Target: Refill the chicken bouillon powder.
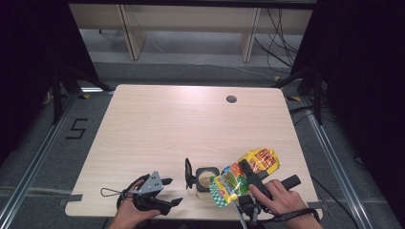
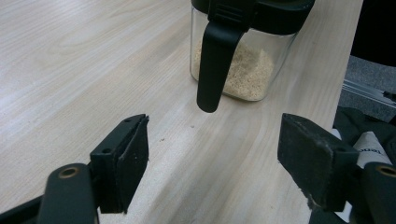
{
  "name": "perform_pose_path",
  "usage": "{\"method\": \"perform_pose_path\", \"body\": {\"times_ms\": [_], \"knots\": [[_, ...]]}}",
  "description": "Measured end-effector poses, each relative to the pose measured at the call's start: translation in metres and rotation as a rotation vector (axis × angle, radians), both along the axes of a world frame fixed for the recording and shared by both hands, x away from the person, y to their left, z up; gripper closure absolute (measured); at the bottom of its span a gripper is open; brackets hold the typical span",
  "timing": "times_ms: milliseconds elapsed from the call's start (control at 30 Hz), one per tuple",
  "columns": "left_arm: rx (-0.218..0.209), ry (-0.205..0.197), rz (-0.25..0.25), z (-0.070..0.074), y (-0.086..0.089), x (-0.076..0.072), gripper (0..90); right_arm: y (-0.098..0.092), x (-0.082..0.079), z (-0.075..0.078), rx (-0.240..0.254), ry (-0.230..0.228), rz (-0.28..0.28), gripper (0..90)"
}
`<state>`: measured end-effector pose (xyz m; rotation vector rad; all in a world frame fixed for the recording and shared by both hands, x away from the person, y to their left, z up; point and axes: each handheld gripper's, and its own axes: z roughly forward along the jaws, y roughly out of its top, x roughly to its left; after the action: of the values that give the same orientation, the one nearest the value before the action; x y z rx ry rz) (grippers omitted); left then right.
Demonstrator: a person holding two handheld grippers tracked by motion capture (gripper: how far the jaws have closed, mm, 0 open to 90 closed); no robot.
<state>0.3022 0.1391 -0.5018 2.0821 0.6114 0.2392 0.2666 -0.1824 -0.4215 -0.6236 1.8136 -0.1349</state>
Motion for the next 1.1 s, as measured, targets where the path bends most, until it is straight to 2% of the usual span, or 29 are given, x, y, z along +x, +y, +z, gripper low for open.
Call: {"method": "perform_pose_path", "body": {"times_ms": [33, 67, 100, 200, 267, 400, 533, 567, 600, 667, 700, 833, 1000, 1100], "knots": [[-0.006, 0.014, 0.012, -0.0003, -0.0005, -0.0011, 24.7, -0.0002, -0.0001, 0.0000, 0.000, -0.001, 0.002, 44.8], [-0.001, 0.004, 0.006, -0.0001, -0.0001, -0.0005, 24.7, -0.0005, -0.0001, -0.0020, 0.029, 0.009, 0.001, 44.8], [0.000, 0.000, 0.002, 0.0001, 0.0001, -0.0002, 24.7, -0.0002, -0.0002, -0.0003, 0.002, 0.001, 0.001, 44.8], [-0.003, -0.002, 0.008, -0.0001, -0.0002, -0.0004, 24.7, 0.0000, -0.0005, -0.0007, 0.003, 0.003, 0.000, 44.8], [-0.006, 0.004, 0.014, -0.0002, -0.0004, -0.0010, 24.7, -0.0016, -0.0025, -0.0045, 0.057, 0.015, -0.028, 44.8], [0.001, 0.000, 0.007, 0.0003, 0.0005, -0.0003, 24.7, -0.0005, -0.0021, -0.0033, 0.041, 0.010, -0.012, 44.8], [-0.008, 0.010, 0.016, 0.0001, -0.0003, -0.0014, 24.7, -0.0003, -0.0022, -0.0037, 0.041, 0.011, -0.010, 44.8], [-0.007, 0.008, 0.016, 0.0001, -0.0003, -0.0014, 24.7, -0.0001, -0.0021, -0.0035, 0.036, 0.012, -0.004, 44.8], [-0.006, 0.007, 0.017, 0.0000, -0.0003, -0.0014, 24.7, 0.0002, -0.0022, -0.0017, 0.009, 0.005, -0.004, 44.8], [-0.001, 0.001, 0.014, 0.0001, -0.0002, -0.0010, 24.7, 0.0004, -0.0028, -0.0021, 0.011, 0.007, -0.007, 44.8], [-0.007, -0.003, 0.015, -0.0005, -0.0005, -0.0009, 24.7, 0.0014, -0.0021, -0.0012, -0.002, 0.005, 0.010, 44.8], [-0.012, 0.003, 0.012, -0.0007, -0.0007, -0.0011, 24.7, 0.0009, -0.0035, -0.0022, 0.009, 0.010, -0.007, 44.8], [-0.018, 0.005, 0.013, -0.0009, -0.0010, -0.0012, 24.7, 0.0013, -0.0033, -0.0019, 0.008, 0.011, -0.004, 44.8], [-0.009, 0.000, 0.013, -0.0005, -0.0006, -0.0009, 24.7, 0.0006, -0.0039, -0.0023, 0.016, 0.014, -0.013, 44.8]]}}
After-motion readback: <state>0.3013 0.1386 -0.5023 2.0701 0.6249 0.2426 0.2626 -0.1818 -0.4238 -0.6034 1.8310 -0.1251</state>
